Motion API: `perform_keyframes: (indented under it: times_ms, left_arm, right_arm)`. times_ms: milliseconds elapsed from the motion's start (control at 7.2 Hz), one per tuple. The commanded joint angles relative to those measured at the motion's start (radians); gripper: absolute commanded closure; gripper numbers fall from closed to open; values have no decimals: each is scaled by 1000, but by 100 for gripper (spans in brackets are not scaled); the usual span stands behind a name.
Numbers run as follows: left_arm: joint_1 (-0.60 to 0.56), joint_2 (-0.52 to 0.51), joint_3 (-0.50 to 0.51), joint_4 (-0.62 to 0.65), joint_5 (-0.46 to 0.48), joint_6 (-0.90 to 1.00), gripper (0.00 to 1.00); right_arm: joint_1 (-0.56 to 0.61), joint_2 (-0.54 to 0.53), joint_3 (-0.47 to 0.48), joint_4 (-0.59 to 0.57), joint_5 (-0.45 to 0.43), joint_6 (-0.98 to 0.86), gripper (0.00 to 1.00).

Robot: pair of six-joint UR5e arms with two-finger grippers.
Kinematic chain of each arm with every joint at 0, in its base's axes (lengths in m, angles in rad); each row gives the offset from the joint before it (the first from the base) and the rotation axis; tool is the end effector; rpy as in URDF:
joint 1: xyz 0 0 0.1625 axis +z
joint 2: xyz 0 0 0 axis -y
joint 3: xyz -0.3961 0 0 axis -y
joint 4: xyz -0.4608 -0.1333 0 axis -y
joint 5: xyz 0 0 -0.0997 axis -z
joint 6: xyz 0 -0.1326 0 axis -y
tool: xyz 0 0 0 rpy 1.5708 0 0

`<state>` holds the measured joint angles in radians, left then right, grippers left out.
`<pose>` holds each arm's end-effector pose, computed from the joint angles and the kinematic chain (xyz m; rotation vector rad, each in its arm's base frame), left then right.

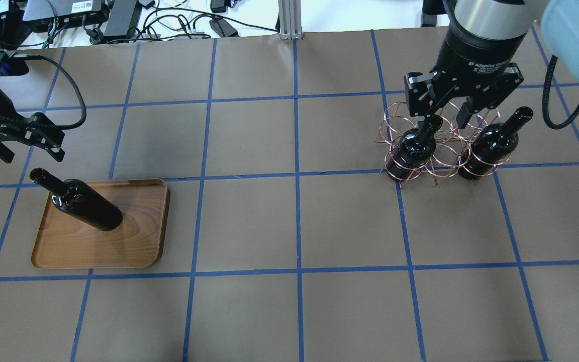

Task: Take wine from basket and place on tray

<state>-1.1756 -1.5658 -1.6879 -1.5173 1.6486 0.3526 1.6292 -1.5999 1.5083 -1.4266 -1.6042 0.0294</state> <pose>0.0974 -0.5528 0.3692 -0.0622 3.0873 0.1282 0.1602 -0.5315 0.4630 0.0464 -3.1046 -0.0793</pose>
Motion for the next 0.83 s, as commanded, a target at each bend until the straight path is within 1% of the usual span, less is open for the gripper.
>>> perform_keyframes:
  times_ms: [0, 139, 278, 417, 556, 694]
  left_arm:
    - [-31, 24, 45, -4, -9, -70, 0]
    - [-80, 33, 48, -4, -16, -122, 0]
    - [-164, 42, 48, -4, -12, -192, 0]
    - [-233, 46, 48, -4, -13, -201, 0]
    - [-274, 59, 48, -3, -19, -201, 0]
    - [-285, 70, 48, -3, -62, -189, 0]
  right_arm:
    - [0, 1, 1, -3, 3, 1, 39]
    - [0, 0, 0, -2, 3, 0, 39]
    - [0, 0, 0, -5, 1, 3, 57]
    - [0, -3, 0, -3, -11, -2, 79]
    - [0, 0, 0, -3, 3, 6, 46]
    - [1, 0, 1, -9, 3, 10, 19]
